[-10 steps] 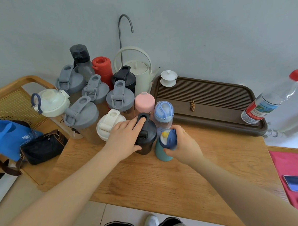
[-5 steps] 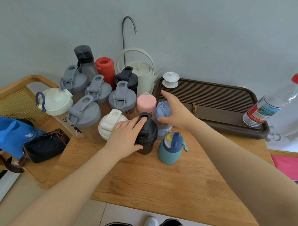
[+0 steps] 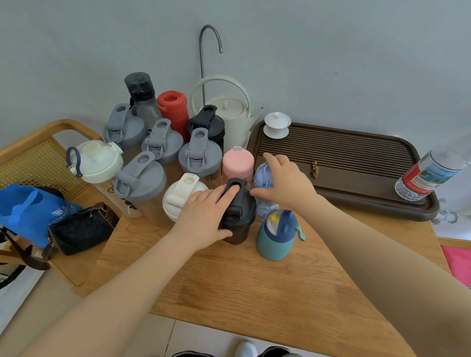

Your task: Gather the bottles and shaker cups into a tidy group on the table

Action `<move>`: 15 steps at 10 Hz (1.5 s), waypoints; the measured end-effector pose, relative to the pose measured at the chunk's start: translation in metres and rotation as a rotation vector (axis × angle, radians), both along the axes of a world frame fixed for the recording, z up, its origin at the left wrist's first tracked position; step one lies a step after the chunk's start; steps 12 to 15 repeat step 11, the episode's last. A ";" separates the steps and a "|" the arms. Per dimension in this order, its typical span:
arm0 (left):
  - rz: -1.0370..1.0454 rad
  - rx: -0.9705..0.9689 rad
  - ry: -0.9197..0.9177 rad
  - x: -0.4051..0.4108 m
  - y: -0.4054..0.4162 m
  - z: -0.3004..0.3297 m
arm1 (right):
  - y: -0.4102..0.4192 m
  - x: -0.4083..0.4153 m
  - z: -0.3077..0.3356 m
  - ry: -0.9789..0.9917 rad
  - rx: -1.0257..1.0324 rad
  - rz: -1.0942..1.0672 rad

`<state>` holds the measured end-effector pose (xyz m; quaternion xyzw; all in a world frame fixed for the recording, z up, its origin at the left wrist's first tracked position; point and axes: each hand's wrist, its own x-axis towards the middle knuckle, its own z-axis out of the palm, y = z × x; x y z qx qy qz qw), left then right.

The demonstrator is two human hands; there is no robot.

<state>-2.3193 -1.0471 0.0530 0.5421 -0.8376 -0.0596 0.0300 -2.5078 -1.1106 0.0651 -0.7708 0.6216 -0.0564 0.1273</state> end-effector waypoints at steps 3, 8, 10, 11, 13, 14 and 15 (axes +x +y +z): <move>-0.036 0.003 -0.025 0.001 -0.005 0.001 | 0.101 -0.050 -0.057 -0.550 0.310 -0.101; -0.034 -0.029 0.030 0.002 -0.006 -0.006 | 0.094 -0.017 -0.072 -0.668 0.154 -0.278; -0.061 -0.018 0.041 0.008 -0.005 -0.006 | 0.099 -0.008 -0.068 -0.581 0.107 -0.340; -0.130 -0.016 0.055 0.020 -0.002 0.001 | 0.104 0.001 -0.051 -0.486 0.053 -0.409; -0.130 -0.016 0.055 0.020 -0.002 0.001 | 0.104 0.001 -0.051 -0.486 0.053 -0.409; -0.130 -0.016 0.055 0.020 -0.002 0.001 | 0.104 0.001 -0.051 -0.486 0.053 -0.409; -0.130 -0.016 0.055 0.020 -0.002 0.001 | 0.104 0.001 -0.051 -0.486 0.053 -0.409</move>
